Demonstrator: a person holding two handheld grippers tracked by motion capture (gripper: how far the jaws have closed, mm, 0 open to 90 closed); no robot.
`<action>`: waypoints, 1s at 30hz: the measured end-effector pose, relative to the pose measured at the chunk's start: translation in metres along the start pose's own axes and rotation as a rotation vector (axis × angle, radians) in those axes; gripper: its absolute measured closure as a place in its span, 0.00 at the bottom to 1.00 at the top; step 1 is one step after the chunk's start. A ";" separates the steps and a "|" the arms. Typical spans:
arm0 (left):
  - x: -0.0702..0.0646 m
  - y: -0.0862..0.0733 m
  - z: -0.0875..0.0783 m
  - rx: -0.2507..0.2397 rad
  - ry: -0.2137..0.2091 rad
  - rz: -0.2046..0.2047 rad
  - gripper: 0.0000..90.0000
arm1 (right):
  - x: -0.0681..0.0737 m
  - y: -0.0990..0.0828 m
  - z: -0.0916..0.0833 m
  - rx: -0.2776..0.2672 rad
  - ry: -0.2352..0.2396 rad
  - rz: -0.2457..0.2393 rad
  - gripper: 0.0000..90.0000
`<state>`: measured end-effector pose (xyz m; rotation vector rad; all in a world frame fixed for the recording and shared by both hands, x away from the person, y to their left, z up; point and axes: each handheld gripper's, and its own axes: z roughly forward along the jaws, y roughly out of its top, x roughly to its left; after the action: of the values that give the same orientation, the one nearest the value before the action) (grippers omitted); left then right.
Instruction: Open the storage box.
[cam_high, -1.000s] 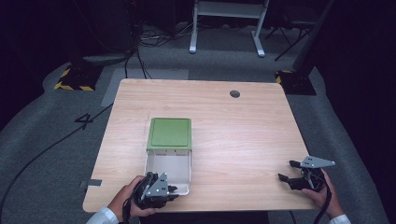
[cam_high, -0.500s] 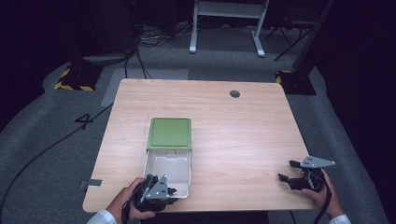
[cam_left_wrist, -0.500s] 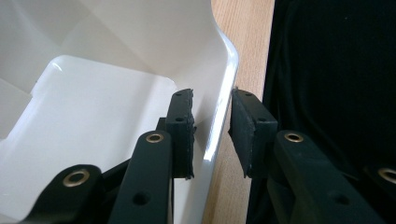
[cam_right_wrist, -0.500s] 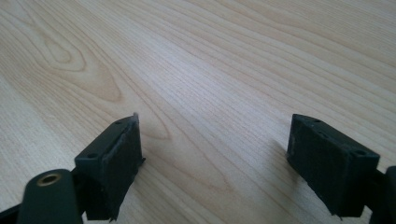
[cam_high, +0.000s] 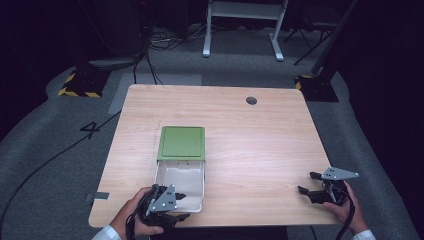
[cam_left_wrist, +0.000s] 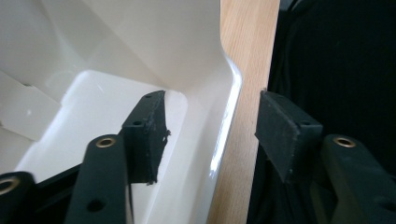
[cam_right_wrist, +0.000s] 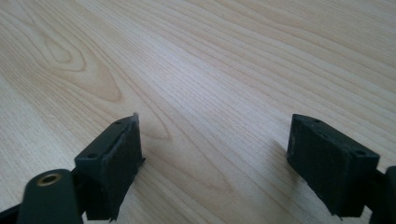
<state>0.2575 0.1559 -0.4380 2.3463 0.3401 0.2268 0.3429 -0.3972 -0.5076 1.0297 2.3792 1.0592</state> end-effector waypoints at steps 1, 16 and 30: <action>0.000 0.001 -0.002 -0.003 0.008 0.001 0.46 | 0.000 0.000 0.000 0.000 0.000 0.000 0.20; 0.008 0.005 -0.033 -0.075 0.143 -0.018 0.32 | 0.000 0.000 0.000 0.000 0.001 0.000 0.20; 0.016 0.003 -0.051 -0.092 0.295 -0.062 0.29 | 0.000 0.000 0.000 0.000 0.001 0.001 0.20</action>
<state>0.2599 0.1925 -0.3991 2.2084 0.5329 0.5492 0.3427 -0.3973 -0.5076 1.0299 2.3798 1.0608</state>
